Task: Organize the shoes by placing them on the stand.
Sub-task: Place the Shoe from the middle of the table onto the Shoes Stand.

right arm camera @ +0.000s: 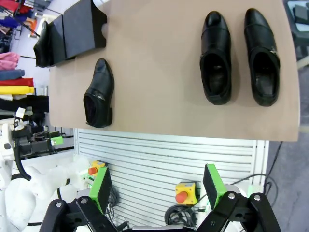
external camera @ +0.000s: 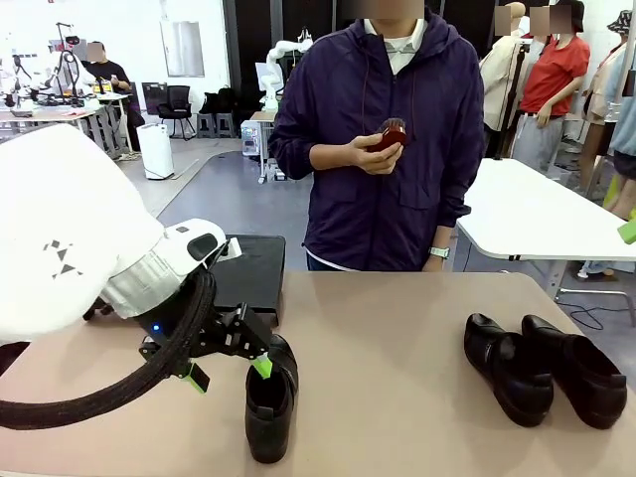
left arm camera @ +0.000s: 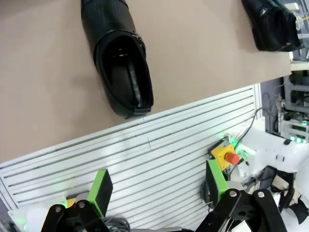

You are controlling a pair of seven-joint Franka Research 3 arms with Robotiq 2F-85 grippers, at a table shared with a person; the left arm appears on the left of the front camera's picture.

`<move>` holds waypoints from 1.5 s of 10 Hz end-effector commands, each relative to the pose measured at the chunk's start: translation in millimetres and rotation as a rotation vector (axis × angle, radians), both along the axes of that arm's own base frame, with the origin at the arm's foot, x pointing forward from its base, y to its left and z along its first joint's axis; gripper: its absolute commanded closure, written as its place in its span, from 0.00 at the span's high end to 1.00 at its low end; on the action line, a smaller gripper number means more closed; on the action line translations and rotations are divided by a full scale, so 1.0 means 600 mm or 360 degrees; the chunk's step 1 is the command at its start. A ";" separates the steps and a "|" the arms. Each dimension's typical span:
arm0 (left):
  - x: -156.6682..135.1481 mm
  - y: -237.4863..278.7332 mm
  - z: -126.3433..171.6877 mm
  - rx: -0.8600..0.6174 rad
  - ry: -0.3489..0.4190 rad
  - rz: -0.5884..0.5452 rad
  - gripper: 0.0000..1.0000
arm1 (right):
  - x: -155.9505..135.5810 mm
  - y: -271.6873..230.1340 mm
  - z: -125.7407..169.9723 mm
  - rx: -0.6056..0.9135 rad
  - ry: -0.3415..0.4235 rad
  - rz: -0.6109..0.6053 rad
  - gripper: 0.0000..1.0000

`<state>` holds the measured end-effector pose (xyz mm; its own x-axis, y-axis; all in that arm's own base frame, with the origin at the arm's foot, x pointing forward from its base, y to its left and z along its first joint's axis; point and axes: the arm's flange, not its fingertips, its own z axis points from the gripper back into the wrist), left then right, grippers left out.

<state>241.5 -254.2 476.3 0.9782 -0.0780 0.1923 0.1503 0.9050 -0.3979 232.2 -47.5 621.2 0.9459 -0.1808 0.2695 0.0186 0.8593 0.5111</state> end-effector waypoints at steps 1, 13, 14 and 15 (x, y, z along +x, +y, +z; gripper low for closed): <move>-0.022 0.009 0.022 0.0003 -0.0017 -0.0029 1.00 | 0.001 -0.002 0.005 0.0021 -0.0010 0.0030 1.00; 0.202 -0.061 -0.212 0.0486 0.0232 0.0111 1.00 | 0.001 -0.002 0.005 0.0021 -0.0010 0.0030 1.00; 0.204 -0.059 -0.217 0.0523 0.0198 0.0169 0.40 | 0.001 -0.002 0.005 0.0021 -0.0010 0.0030 1.00; 0.203 -0.058 -0.220 0.0507 0.0166 0.0196 0.00 | 0.001 -0.002 0.005 0.0021 -0.0010 0.0030 1.00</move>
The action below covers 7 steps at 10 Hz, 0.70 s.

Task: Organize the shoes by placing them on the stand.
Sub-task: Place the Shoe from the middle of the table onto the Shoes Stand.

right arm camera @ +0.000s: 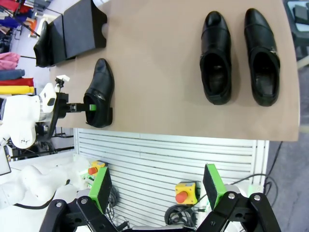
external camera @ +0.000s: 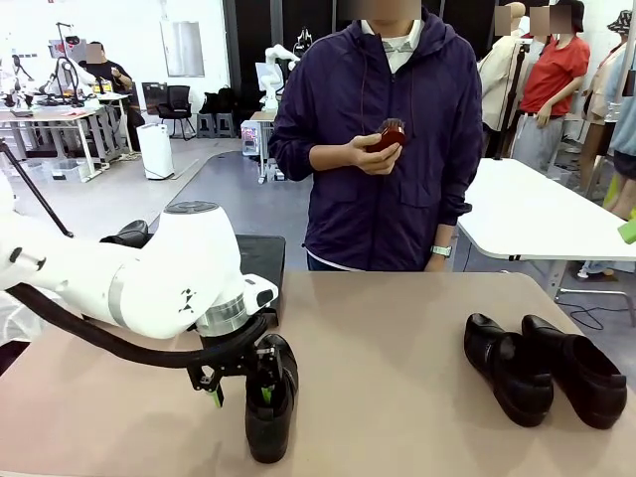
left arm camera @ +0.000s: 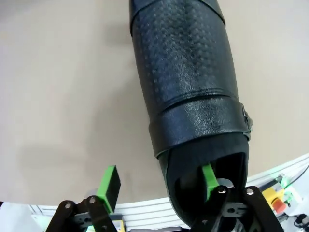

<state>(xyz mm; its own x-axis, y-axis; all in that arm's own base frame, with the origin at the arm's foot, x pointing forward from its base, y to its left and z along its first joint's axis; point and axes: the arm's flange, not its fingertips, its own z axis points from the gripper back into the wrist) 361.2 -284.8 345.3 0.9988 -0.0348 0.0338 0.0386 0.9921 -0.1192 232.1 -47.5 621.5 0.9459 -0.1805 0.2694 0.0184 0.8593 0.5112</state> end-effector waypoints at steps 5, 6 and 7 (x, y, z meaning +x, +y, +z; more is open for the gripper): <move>0.003 -0.005 -0.005 0.0049 -0.0108 0.0063 0.00 | 0.002 -0.002 0.005 0.0021 -0.0010 0.0030 1.00; 0.003 -0.005 -0.003 0.0045 -0.0109 0.0061 0.00 | 0.002 -0.002 0.005 0.0021 -0.0010 0.0030 1.00; 0.003 -0.004 -0.002 0.0037 -0.0104 0.0060 0.00 | 0.002 -0.002 0.005 0.0021 -0.0010 0.0030 1.00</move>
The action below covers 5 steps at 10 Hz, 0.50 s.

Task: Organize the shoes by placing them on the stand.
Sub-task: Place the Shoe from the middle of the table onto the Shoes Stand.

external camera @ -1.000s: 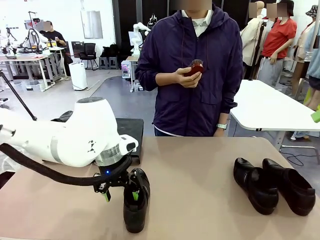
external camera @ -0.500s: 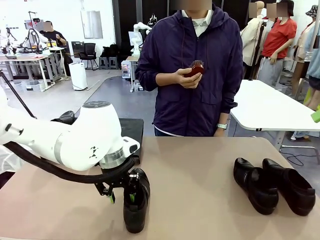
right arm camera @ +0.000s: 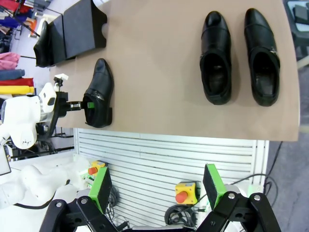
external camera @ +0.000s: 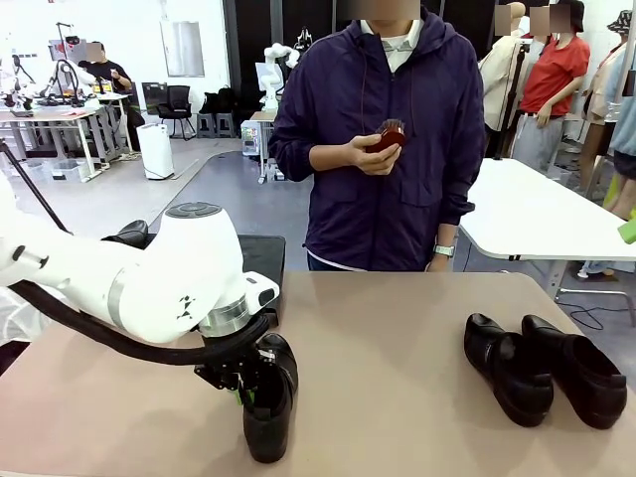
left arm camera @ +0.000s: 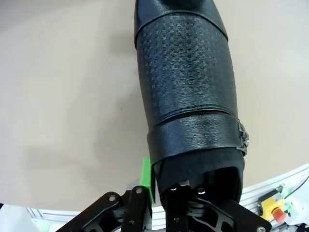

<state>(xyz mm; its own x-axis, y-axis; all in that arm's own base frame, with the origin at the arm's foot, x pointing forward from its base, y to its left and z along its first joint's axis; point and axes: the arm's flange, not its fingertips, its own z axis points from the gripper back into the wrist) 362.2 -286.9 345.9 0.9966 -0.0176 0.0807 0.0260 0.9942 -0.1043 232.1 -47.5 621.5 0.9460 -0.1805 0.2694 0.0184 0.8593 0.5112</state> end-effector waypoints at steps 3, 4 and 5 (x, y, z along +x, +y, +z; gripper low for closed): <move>-0.010 0.000 0.030 0.0000 -0.0061 -0.0012 0.00 | 0.002 -0.002 0.005 0.0021 -0.0010 0.0030 1.00; -0.021 0.007 0.075 -0.0031 -0.0103 -0.0081 0.00 | 0.002 -0.002 0.005 0.0021 -0.0010 0.0030 1.00; -0.035 0.019 0.122 -0.0085 -0.0141 -0.0225 0.00 | 0.002 -0.002 0.005 0.0021 -0.0010 0.0030 1.00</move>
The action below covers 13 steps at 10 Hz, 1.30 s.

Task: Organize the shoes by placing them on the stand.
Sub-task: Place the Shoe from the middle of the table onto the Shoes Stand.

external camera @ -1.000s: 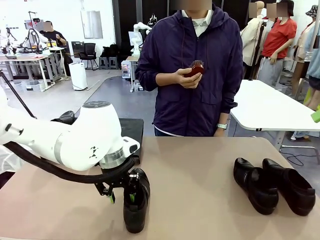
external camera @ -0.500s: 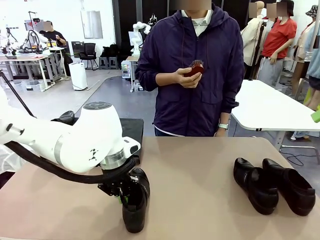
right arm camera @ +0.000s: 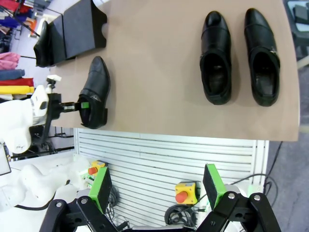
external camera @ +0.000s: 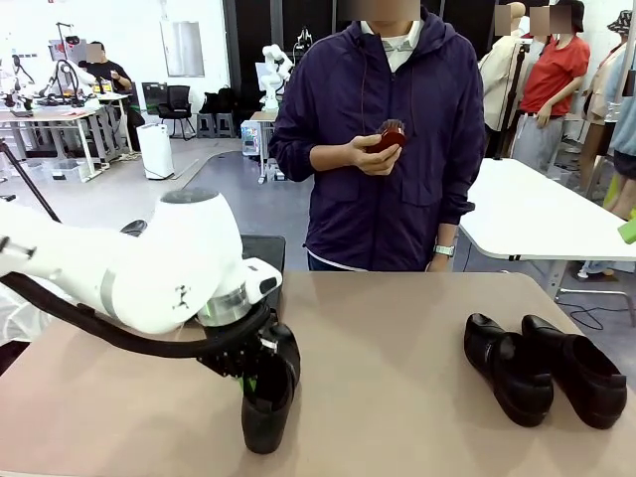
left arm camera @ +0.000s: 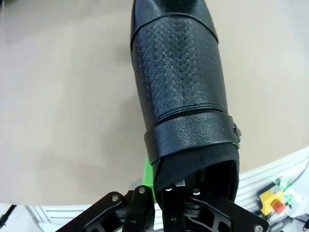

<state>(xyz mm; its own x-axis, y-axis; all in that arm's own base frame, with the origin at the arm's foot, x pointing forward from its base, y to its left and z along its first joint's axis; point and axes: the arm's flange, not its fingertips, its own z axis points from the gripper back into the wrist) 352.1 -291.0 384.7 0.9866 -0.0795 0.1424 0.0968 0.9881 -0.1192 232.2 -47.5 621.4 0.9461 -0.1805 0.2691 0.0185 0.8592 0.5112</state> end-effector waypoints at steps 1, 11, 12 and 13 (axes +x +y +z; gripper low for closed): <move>-0.031 0.043 0.104 -0.0070 -0.0062 -0.0278 0.00 | 0.002 -0.002 0.005 0.0021 -0.0011 0.0030 1.00; 0.006 0.488 0.238 -0.0128 -0.0489 0.0165 0.00 | 0.002 -0.002 0.005 0.0021 -0.0011 0.0030 1.00; 0.030 0.507 0.216 -0.0193 -0.0483 0.0205 0.00 | 0.002 -0.002 0.005 0.0021 -0.0011 0.0030 1.00; 0.038 0.500 0.205 -0.0241 -0.0487 0.0142 0.00 | 0.002 -0.002 0.005 0.0021 -0.0011 0.0030 1.00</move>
